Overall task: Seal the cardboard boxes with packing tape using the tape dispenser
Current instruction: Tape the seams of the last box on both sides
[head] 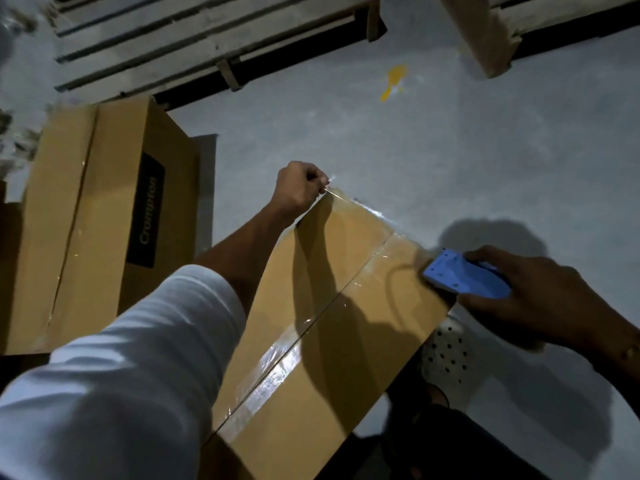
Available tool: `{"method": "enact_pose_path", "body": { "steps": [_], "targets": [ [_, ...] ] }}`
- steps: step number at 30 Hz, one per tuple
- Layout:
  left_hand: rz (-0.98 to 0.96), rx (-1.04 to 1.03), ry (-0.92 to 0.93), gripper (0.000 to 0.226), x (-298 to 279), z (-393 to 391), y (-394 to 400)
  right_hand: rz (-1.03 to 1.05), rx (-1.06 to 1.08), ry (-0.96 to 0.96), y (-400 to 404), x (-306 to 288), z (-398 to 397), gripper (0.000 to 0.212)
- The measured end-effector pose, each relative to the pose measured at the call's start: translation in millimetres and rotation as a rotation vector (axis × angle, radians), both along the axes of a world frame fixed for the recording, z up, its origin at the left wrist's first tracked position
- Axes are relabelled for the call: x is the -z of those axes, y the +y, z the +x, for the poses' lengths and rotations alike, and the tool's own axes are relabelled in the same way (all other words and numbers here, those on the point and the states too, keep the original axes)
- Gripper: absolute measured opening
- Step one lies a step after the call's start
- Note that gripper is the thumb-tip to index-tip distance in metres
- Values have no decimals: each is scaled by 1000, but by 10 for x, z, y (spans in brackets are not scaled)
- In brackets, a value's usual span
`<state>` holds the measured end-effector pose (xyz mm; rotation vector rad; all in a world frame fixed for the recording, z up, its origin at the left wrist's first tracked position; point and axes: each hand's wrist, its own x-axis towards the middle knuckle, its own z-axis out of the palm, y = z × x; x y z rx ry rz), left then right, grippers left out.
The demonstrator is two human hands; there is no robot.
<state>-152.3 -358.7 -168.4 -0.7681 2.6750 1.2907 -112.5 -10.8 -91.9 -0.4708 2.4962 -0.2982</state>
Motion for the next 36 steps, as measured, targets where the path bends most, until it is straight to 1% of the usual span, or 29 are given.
{"method": "enact_pose_path", "body": {
  "steps": [4, 18, 29, 36],
  "targets": [
    [-45, 25, 39, 16, 47, -21, 45, -10, 30, -2, 35, 6, -57, 63],
    [-281, 38, 144, 27, 192, 29, 157, 32, -29, -9, -3, -35, -68, 72],
    [-299, 22, 132, 27, 261, 6, 162, 33, -29, -5, -30, -30, -101, 75],
    [-312, 1, 134, 27, 320, 21, 194, 30, -32, 15, -45, 25, -80, 72]
  ]
}}
